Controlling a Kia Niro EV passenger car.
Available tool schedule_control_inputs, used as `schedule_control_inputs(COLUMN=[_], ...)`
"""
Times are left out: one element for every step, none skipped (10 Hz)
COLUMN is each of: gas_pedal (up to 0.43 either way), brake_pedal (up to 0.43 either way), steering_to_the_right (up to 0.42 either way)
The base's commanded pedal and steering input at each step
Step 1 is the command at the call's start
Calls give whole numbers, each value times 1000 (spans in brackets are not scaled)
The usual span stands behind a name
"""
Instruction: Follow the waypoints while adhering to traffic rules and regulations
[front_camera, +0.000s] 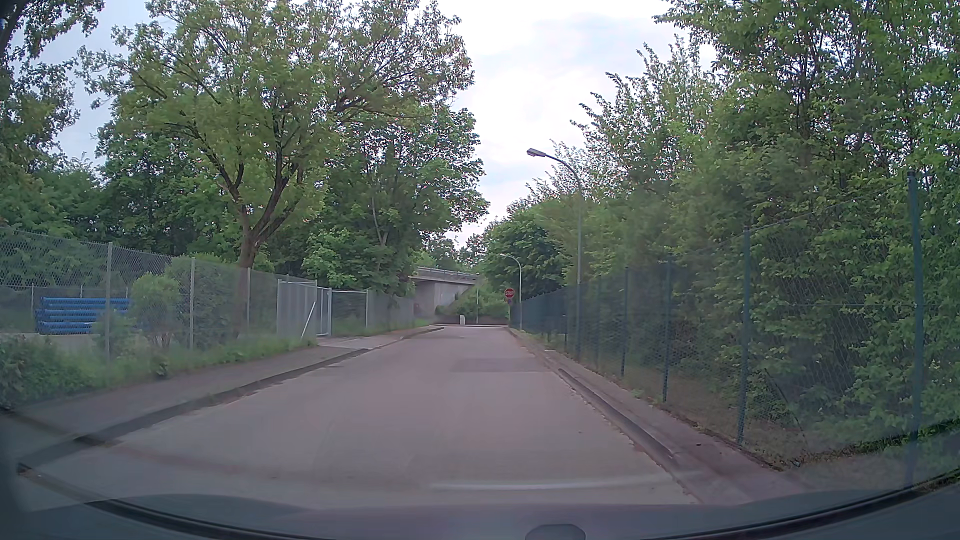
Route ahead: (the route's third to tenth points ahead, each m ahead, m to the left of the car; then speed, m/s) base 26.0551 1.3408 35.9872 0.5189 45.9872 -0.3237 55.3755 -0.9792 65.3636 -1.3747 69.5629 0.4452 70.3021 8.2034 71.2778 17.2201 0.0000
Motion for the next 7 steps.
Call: schedule_control_inputs(gas_pedal=[0,0,0,0,0,0,0], brake_pedal=[402,396,402,396,396,396,396], steering_to_the_right=[-65,-65,-65,-64,-62,-60,-55])
